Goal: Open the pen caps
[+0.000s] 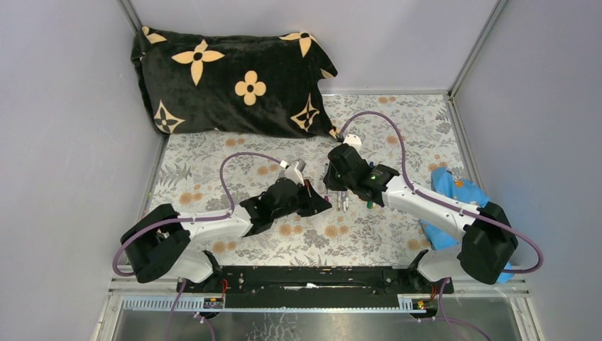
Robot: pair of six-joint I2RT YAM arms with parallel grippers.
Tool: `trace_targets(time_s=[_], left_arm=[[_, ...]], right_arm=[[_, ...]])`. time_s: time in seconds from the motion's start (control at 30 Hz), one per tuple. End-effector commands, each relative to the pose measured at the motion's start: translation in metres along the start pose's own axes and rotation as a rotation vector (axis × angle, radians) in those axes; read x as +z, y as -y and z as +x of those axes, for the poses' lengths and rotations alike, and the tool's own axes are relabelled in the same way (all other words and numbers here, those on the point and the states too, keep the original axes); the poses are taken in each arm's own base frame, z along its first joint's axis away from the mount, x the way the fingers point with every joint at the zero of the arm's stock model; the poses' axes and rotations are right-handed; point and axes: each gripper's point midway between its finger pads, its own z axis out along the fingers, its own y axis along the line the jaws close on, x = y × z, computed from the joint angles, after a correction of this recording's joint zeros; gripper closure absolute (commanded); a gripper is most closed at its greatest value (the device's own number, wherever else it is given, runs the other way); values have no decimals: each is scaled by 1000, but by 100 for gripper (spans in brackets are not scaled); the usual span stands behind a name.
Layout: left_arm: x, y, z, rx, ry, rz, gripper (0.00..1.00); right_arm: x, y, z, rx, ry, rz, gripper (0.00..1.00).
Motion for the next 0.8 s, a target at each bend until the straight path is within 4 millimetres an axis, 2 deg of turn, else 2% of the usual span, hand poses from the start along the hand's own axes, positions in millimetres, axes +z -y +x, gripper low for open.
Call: trace_targets(time_s=[0.0,0.2,0.6,0.77], left_arm=[[-6,32,-8,57,17,115,100],[-5,38,-7,60,-5,123,100],[-10,51,-14,20,6,139,100],[-11,55,-17,-9,19,150,100]], right_arm=[[-9,-13,-8,10,48,-49,81],[-6,-16,-2,5,42,-55,78],[-2,-10,5,2,39,-38,77],[-2,-7,7,7,42,-34,74]])
